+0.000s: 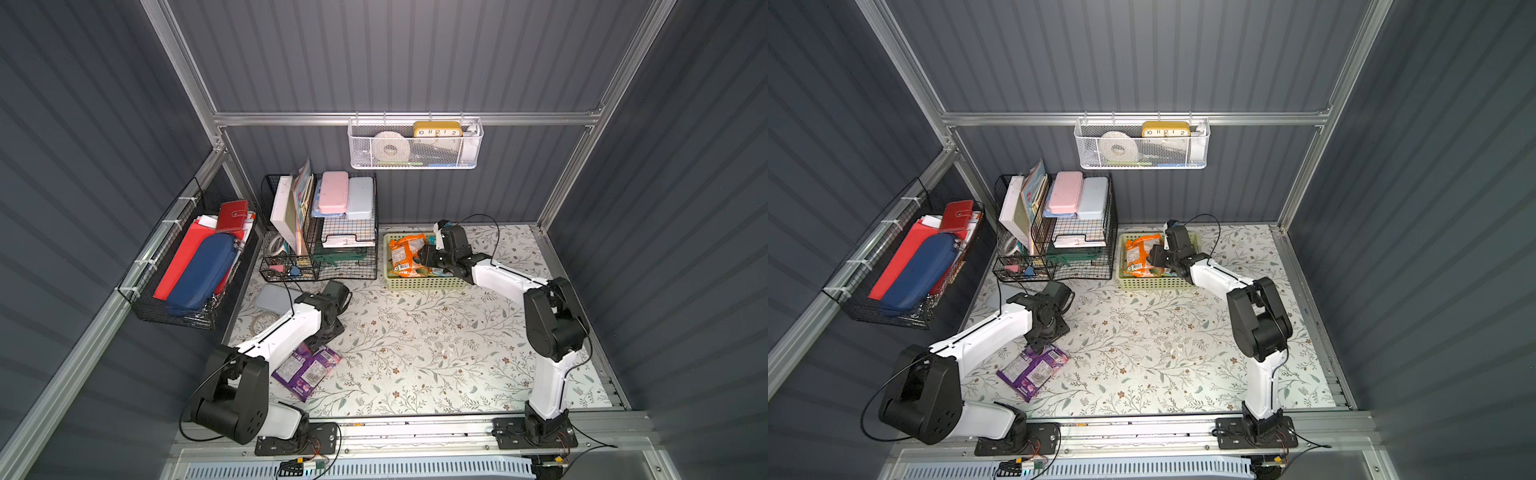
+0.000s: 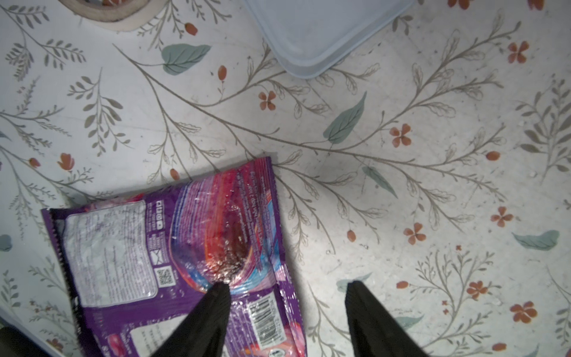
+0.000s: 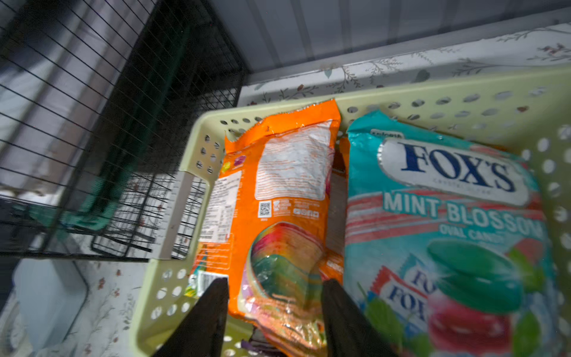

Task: Put the candies in the basket
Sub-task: Place the candy in the basket, then pick up the candy at the center of the board.

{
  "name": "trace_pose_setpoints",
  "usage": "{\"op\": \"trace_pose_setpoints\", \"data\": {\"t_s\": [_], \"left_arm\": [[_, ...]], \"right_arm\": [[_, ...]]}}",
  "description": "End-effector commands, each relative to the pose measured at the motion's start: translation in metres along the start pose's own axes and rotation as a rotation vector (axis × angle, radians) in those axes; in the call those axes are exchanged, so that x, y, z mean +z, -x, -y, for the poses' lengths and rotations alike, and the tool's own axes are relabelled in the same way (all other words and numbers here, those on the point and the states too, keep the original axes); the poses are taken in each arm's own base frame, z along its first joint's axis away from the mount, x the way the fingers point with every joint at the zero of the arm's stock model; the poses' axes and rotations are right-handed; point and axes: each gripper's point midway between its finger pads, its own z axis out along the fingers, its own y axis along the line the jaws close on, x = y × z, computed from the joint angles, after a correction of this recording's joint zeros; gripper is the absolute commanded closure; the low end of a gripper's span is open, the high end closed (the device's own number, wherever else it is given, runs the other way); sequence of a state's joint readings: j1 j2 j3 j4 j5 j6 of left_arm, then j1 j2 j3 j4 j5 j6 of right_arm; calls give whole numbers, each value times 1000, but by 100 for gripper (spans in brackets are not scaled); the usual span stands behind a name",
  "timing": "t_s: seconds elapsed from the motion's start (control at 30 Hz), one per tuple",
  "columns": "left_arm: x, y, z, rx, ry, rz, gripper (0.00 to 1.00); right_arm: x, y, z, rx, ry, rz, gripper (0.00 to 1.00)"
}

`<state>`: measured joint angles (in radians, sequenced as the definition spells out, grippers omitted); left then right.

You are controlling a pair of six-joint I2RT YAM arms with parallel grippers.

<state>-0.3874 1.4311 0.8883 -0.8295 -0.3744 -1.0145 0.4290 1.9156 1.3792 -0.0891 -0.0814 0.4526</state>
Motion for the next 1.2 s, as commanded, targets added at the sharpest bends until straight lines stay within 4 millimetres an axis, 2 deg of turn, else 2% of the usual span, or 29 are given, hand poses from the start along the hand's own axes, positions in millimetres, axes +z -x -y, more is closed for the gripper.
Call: {"op": "trace_pose_setpoints", "data": {"t_s": [0.0,0.27,0.4,0.57,0.77,1.0,1.17], "left_arm": [[-5,-1,-14,-22,67,-1,37],[-11,-3,-34,-70,158,2,45],[-13,2,-53,-114,236,54,46],[-11,4,-66,-185,262,68,46],[11,-4,-70,-279,157,-68,55],[21,-7,-74,-313,127,-121,59],[34,-17,-69,-321,82,-188,62]], "right_arm": [[-16,-10,-5,2,10,-16,40],[-53,-48,-34,-56,29,-34,15],[-60,-80,-63,-84,64,-72,6],[-60,-124,-105,-56,132,-126,5],[-48,-186,-160,2,274,-209,13],[-31,-248,-209,-41,352,-313,49],[-23,-287,-230,-59,386,-374,59]]}}
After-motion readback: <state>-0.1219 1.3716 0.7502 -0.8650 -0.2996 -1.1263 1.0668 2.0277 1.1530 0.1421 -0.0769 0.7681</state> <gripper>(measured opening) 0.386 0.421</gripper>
